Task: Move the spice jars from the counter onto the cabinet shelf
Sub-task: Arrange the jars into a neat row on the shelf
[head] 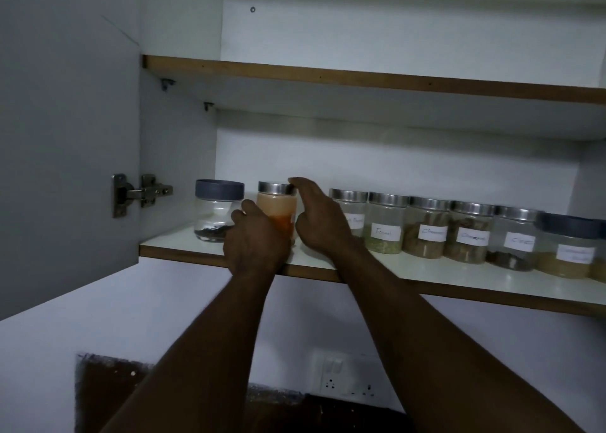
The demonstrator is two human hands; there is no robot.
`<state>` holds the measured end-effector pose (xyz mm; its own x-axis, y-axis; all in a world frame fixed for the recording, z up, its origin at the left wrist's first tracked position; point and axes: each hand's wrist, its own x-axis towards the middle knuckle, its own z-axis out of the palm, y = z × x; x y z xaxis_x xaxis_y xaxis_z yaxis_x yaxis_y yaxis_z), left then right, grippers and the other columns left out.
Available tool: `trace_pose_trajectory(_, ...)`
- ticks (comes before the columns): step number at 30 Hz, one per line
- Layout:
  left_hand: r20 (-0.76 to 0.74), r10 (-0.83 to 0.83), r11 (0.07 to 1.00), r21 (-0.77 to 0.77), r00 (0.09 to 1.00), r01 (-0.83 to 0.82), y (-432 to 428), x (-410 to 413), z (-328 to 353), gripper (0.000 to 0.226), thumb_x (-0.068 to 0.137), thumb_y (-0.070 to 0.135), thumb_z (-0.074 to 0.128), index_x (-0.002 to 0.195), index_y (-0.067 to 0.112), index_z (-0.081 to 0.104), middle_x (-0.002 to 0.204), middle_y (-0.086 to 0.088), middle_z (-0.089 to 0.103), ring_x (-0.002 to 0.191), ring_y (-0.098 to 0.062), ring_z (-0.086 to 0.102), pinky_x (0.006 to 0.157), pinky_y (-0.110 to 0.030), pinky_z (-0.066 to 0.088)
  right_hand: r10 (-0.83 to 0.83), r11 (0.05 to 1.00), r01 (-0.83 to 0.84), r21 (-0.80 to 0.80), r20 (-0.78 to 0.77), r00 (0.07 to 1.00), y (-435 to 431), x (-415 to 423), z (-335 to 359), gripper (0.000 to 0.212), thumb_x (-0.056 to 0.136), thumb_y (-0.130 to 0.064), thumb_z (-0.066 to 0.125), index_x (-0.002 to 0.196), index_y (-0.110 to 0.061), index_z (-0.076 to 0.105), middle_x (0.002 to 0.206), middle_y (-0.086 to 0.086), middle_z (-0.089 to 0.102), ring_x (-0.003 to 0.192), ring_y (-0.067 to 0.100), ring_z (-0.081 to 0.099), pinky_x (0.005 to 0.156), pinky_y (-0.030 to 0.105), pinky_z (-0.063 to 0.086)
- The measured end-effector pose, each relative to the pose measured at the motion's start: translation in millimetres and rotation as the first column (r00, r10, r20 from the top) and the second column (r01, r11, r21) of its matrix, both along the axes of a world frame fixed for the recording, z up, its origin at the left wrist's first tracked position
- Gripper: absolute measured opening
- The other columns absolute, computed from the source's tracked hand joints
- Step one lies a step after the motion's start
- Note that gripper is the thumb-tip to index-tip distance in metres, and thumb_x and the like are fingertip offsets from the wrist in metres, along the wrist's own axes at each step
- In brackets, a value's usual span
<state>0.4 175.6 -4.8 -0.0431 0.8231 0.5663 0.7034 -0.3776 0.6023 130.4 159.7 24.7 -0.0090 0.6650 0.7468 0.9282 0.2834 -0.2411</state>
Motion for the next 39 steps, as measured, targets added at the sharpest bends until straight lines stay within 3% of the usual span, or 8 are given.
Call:
trace_pose_trajectory(3,-0.021,-0.031,1.0,0.005,0.999,0.031,4.2,1.7,-1.0,0.09,0.072,0.053,0.085,0.136,0.01,0.038,0.127,-0.014,0.06,0.11,-0.035,0.064,0.083,-0.042,0.051,-0.04,0.986,0.029,0.164,0.062,0.997,-1.5,4.9,-0.4,0.061,0.083,-0.001,0.059,0.143,-0.013,0.052,0.146,0.005,0.054,0.12,0.026,0.061,0.095,0.043,0.055)
trace_pose_trajectory(6,-0.062,-0.085,0.996,-0.031,0.994,0.083,10.8,3.6,0.5,0.098,0.071,0.06,0.083,0.14,0.012,0.033,0.124,-0.012,0.065,0.109,-0.032,0.066,0.079,-0.039,0.046,-0.04,0.974,0.024,0.223,0.069,0.997,-7.2,5.9,-0.1,0.058,0.08,-0.006,0.052,0.137,-0.012,0.059,0.139,0.004,0.058,0.115,0.023,0.062,0.092,0.038,0.055)
trace_pose_trajectory(11,-0.133,-0.237,0.96,-0.186,0.963,0.21,26.5,-0.1,11.3,0.113,0.072,0.068,0.079,0.15,0.009,0.022,0.135,-0.014,0.06,0.121,-0.034,0.06,0.096,-0.046,0.049,0.0,0.967,-0.009,0.256,0.036,0.999,-11.9,4.9,-0.2,0.057,0.079,0.001,0.052,0.134,-0.012,0.063,0.135,0.005,0.063,0.114,0.022,0.063,0.095,0.039,0.054)
trace_pose_trajectory(16,-0.146,-0.371,0.905,-0.281,0.917,0.321,39.6,-1.1,20.1,0.097,0.074,0.064,0.079,0.143,0.011,0.036,0.137,-0.012,0.059,0.122,-0.031,0.058,0.102,-0.048,0.049,-0.026,0.96,0.017,0.28,0.03,0.999,-14.4,3.3,-0.1,0.055,0.08,0.003,0.054,0.132,-0.013,0.064,0.133,0.004,0.064,0.112,0.022,0.064,0.091,0.039,0.055)
trace_pose_trajectory(22,-0.246,-0.33,0.937,-0.199,0.911,0.286,51.9,8.5,14.1,0.086,0.074,0.071,0.075,0.139,0.02,0.051,0.129,-0.006,0.067,0.113,-0.026,0.063,0.097,-0.043,0.051,-0.108,0.954,0.103,0.282,0.005,0.994,-12.7,4.6,-0.5,0.051,0.084,-0.002,0.053,0.133,-0.012,0.065,0.135,0.004,0.065,0.114,0.023,0.064,0.094,0.038,0.055)
trace_pose_trajectory(31,-0.32,-0.297,0.955,-0.098,0.9,0.281,49.3,10.8,10.2,0.089,0.071,0.083,0.066,0.14,0.029,0.055,0.127,-0.002,0.07,0.111,-0.025,0.066,0.09,-0.038,0.052,-0.158,0.944,0.164,0.287,-0.042,0.986,-12.7,4.5,-0.4,0.046,0.086,-0.011,0.061,0.131,-0.016,0.067,0.133,0.001,0.066,0.114,0.019,0.065,0.095,0.035,0.055)
trace_pose_trajectory(39,-0.309,-0.235,0.972,-0.07,0.922,0.224,40.6,9.8,9.8,0.091,0.068,0.085,0.067,0.135,0.023,0.057,0.124,-0.004,0.071,0.109,-0.026,0.067,0.084,-0.036,0.05,-0.163,0.939,0.165,0.3,-0.031,0.986,-15.1,3.7,-0.1,0.05,0.086,-0.011,0.06,0.136,-0.015,0.065,0.139,0.002,0.064,0.119,0.02,0.064,0.101,0.034,0.052)
